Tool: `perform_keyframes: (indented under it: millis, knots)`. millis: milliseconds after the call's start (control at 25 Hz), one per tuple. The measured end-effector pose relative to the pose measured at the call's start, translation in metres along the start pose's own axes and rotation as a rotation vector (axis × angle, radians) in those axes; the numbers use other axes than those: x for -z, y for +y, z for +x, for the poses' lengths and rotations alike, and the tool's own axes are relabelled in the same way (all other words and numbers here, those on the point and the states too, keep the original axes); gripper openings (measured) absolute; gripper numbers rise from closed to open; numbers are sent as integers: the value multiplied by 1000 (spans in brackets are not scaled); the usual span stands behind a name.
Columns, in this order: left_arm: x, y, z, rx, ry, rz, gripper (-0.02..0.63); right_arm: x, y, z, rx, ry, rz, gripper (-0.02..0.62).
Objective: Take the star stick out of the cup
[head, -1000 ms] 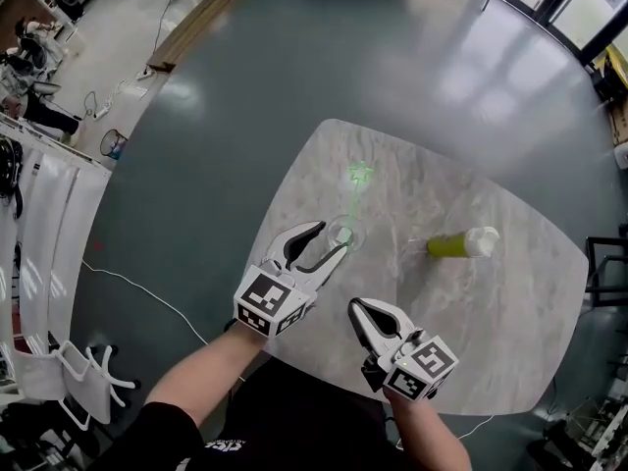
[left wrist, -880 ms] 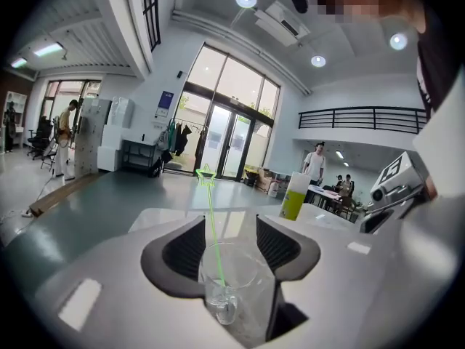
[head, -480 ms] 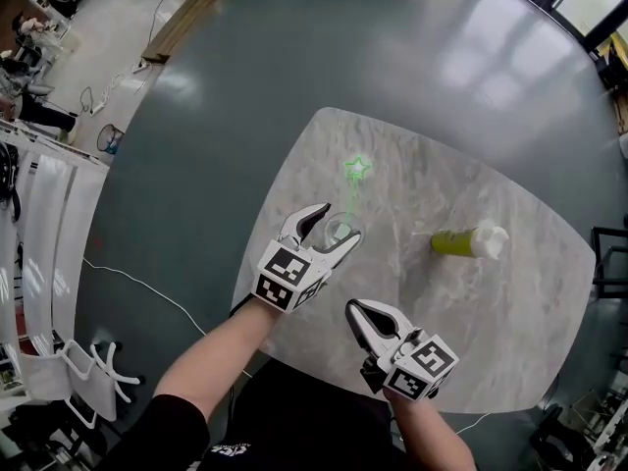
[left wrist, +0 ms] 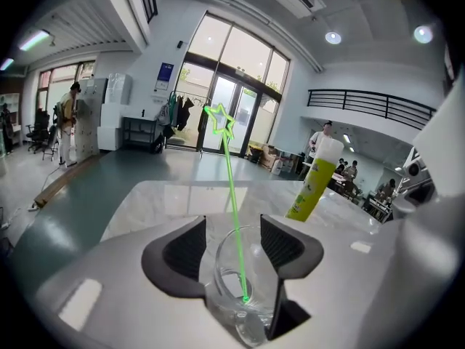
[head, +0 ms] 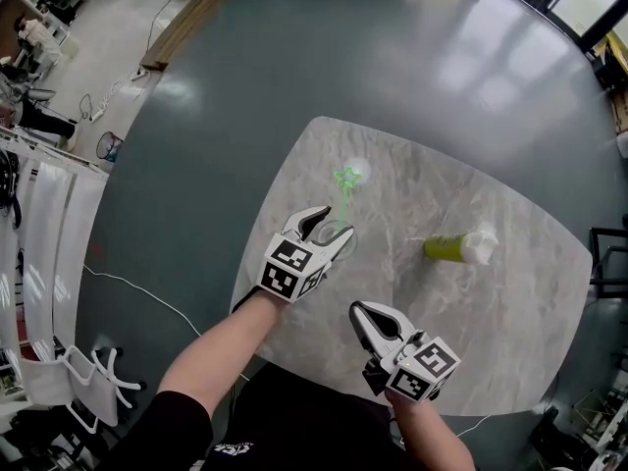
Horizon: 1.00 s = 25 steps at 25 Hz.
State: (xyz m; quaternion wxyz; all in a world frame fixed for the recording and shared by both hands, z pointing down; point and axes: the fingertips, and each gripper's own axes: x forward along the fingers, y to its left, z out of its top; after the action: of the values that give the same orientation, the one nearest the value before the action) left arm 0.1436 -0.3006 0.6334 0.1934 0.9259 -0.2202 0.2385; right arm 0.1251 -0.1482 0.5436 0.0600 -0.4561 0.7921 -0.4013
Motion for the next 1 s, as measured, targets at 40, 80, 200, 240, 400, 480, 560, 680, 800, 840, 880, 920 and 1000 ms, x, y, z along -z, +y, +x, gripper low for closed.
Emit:
perform_keyframes:
  millis: [40,80,200,240,400,480,560,680,800,840,880,920,1000]
  knots:
    - [0,2,1,-1,3,-3,236,-1,-1,-1,3,-3,1,14]
    - [0,3,2,-1,5,-6,227,-2,-2,-1,5,-6,2,14]
    - [-2,2,4,9,9,-7,186,-5,-2,-3,7,-13,3,14]
    - [-3,1,3,12,8,-3,174,-6,-1,-4,8,-15,3,14]
    - [-4,0,3,10,2,2,114,-6,-1,-5,11,-21,3,14]
    - [-4,1,3,3,-4,1,97,-6,-2,-7,11,-24,3,14]
    - [-7,1,1,-2,-12,10,17,-6,-1,-7,12,-28,3,14]
    - [-10,3,-5,-1,-11,19,9,-6,5,-7,17,-31,0,14]
    - [-13,6,-11,-2,-16,16,8,-5,12,-7,21,-33,-4,14]
    - [-15,6,-14,-1,-22,15,8,-5,13,-8,22,-34,-6,14]
    - [-18,5,-16,1,-30,14,8,-5,15,-8,24,-35,-8,14]
    - [-21,4,-18,3,-40,14,8,-4,16,-9,26,-36,-9,14]
    - [-27,2,-24,7,-59,14,8,-4,19,-10,30,-40,-13,14]
